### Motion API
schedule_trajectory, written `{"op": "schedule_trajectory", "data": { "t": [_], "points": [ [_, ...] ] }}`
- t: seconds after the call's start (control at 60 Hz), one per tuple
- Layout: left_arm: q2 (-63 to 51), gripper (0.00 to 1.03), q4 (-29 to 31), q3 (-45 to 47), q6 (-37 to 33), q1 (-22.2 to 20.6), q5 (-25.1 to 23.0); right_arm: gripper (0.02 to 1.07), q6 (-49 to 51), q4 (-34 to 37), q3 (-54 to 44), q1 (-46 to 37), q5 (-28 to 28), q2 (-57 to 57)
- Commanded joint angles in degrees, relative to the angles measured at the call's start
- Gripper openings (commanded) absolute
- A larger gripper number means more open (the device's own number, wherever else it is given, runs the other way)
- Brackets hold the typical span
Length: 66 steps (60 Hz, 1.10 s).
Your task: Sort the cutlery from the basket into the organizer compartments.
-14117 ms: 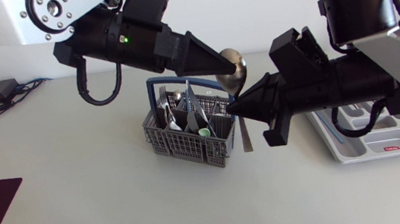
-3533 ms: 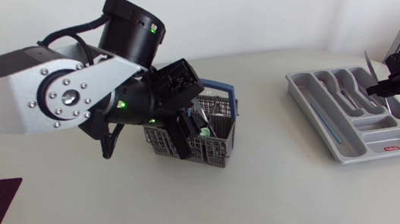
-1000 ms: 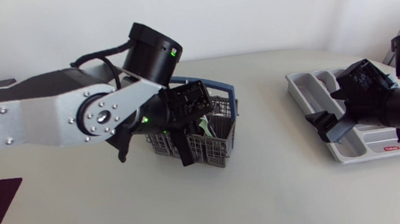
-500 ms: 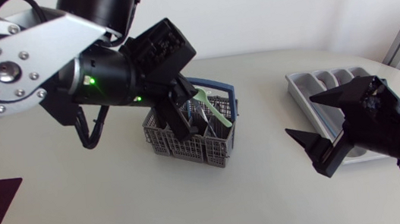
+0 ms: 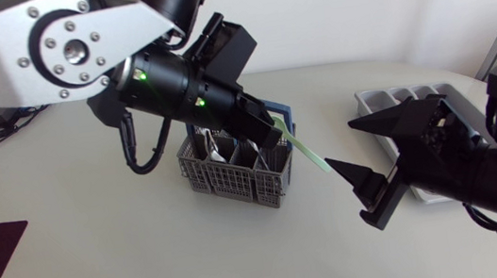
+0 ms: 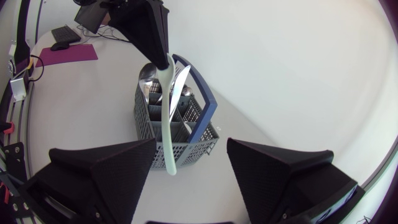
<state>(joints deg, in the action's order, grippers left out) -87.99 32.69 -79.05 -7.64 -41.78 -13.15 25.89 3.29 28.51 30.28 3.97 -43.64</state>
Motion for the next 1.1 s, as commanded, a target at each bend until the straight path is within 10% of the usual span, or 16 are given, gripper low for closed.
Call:
{"op": "schedule_trajectory", "data": {
  "t": [0.0,1.083],
  "points": [
    [-2.45,0.03,0.98,-3.31,3.51,0.3,-1.71,0.76,-0.93,-1.8,-1.44,1.09,-0.72,-1.8],
    [-6.32,0.03,4.49,-6.82,7.11,0.03,-6.19,0.09,1.0,-10.94,4.27,7.51,-9.06,-17.62]
  ]
}}
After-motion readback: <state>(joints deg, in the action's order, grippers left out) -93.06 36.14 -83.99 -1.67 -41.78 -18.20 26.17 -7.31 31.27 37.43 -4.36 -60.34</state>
